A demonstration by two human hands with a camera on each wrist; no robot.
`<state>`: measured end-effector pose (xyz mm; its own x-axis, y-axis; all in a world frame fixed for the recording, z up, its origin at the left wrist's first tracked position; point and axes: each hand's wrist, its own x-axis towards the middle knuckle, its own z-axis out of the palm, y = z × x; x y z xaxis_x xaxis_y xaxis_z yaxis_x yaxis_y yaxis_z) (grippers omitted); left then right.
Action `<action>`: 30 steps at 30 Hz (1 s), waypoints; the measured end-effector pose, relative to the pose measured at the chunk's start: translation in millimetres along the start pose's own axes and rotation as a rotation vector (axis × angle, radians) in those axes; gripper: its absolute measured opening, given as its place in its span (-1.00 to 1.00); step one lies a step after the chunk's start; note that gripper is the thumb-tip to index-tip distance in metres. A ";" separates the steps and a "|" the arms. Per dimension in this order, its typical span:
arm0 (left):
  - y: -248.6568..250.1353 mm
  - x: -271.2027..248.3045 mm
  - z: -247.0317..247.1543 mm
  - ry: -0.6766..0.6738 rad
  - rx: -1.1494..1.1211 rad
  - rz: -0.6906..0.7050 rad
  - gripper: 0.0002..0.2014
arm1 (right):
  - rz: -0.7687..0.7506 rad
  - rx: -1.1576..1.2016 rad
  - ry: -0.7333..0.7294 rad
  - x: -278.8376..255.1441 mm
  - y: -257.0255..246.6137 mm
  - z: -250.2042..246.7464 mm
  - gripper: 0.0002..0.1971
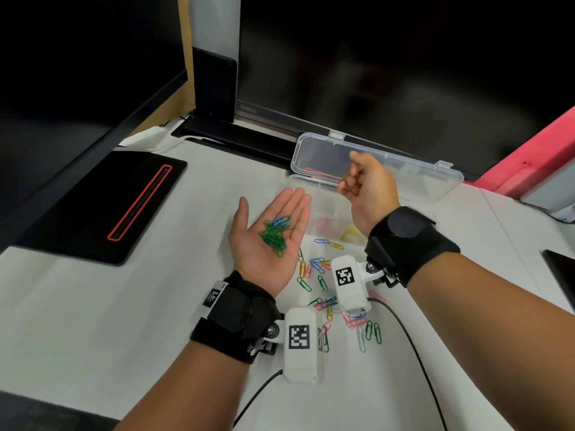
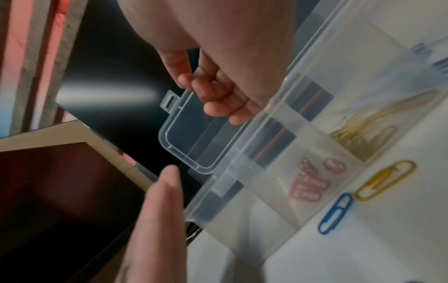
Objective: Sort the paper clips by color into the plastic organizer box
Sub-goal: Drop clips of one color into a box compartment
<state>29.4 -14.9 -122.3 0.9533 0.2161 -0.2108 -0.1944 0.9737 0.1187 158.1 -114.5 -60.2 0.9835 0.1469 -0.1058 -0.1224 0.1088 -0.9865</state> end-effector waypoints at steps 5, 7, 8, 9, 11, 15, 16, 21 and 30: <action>-4.6 -2.6 3.5 -0.016 0.046 -0.040 -0.30 | -0.183 -0.410 -0.242 -33.4 -13.4 -6.0 -0.67; -9.6 -4.6 6.2 -0.020 0.079 -0.055 -0.29 | -0.282 -0.710 -0.428 -48.8 -15.0 -10.5 -0.78; -12.3 -6.0 7.8 -0.023 0.098 -0.067 -0.28 | -0.329 -0.853 -0.490 -55.1 -15.5 -13.0 -0.85; -14.8 -7.4 8.9 -0.029 0.119 -0.079 -0.27 | -0.368 -0.972 -0.517 -60.4 -15.7 -15.8 -0.89; -19.4 -10.8 10.6 -0.042 0.147 -0.100 -0.26 | -0.414 -1.105 -0.509 -68.9 -16.7 -21.9 -0.89; -28.0 -18.8 11.7 -0.065 0.140 -0.122 -0.25 | -0.493 -1.163 -0.497 -78.4 -17.3 -34.4 -0.74; -29.8 -21.0 12.5 -0.071 0.144 -0.125 -0.25 | -0.511 -1.163 -0.492 -80.3 -17.6 -35.9 -0.74; -37.9 -26.3 15.2 -0.070 0.155 -0.130 -0.27 | -0.562 -1.232 -0.461 -86.2 -15.7 -35.9 -0.88; -42.2 -19.3 2.8 -0.083 0.162 -0.139 -0.25 | -0.375 -0.963 -0.407 -79.6 -3.5 -43.5 -0.82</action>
<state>19.9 -60.4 -120.6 0.9853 0.0679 -0.1565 -0.0270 0.9679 0.2499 86.0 -169.3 -53.7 0.7977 0.5957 0.0940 0.5019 -0.5693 -0.6511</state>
